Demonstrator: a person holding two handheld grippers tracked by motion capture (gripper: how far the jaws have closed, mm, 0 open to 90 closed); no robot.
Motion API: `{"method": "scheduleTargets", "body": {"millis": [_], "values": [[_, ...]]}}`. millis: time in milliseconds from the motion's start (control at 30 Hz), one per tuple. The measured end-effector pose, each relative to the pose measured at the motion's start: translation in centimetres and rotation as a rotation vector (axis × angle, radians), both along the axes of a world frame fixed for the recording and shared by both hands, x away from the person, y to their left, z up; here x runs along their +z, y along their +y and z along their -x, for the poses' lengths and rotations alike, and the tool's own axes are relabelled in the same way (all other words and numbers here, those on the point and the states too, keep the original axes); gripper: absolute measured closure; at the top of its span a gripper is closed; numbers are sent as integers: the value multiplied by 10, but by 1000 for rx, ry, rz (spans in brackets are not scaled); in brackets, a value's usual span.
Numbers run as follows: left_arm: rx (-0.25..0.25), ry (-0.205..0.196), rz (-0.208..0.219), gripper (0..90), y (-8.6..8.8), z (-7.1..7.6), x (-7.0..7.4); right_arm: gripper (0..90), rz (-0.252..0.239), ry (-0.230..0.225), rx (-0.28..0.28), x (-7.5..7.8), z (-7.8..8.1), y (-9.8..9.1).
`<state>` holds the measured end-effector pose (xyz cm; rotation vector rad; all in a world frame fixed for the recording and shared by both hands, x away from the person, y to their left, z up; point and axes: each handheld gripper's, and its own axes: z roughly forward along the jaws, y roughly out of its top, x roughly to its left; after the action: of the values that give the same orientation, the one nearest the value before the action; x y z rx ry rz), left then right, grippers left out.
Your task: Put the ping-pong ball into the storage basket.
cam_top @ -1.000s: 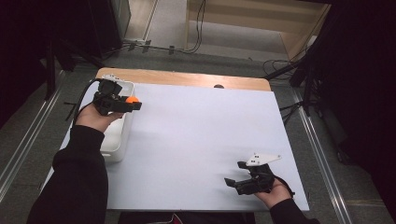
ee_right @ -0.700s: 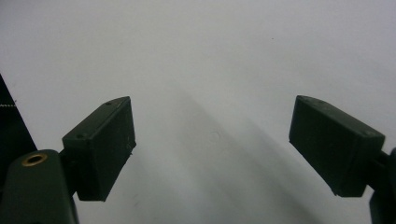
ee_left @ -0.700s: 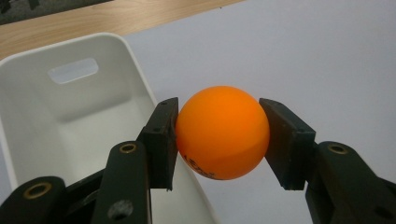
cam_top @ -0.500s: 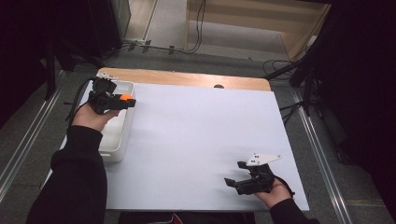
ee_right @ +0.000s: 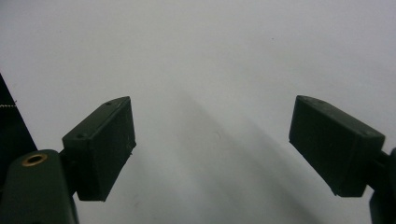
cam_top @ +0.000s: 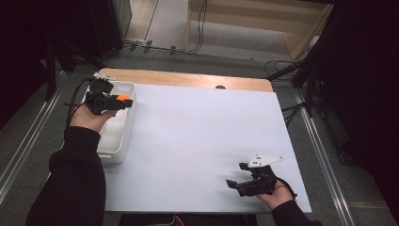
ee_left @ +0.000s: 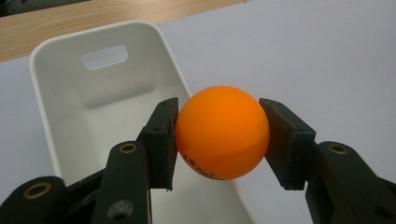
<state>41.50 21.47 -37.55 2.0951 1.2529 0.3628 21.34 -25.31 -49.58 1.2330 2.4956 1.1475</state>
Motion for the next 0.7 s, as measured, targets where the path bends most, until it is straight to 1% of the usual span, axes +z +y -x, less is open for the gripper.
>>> {"method": "scheduleTargets", "body": {"millis": [233, 367, 500, 533, 567, 633, 700], "values": [[20, 2, 3, 504, 6, -2, -1, 132, 0, 2, 2, 0, 0, 0], [30, 2, -8, 503, 9, -2, -2, 131, 1, 2, 2, 0, 0, 0], [54, -6, -42, 503, 11, -3, -3, 131, 1, 1, 3, 0, 0, 0], [56, -4, -44, 503, 12, -3, -4, 132, 1, 2, 2, 0, 0, 0], [57, 0, -38, 503, 13, -4, -5, 131, 1, 2, 2, 0, 0, 0], [63, 5, -41, 503, 14, -5, -6, 132, 1, 2, 2, 0, 0, 0], [68, 8, -30, 503, 16, -6, -7, 132, 1, 2, 2, 0, 0, 0]]}}
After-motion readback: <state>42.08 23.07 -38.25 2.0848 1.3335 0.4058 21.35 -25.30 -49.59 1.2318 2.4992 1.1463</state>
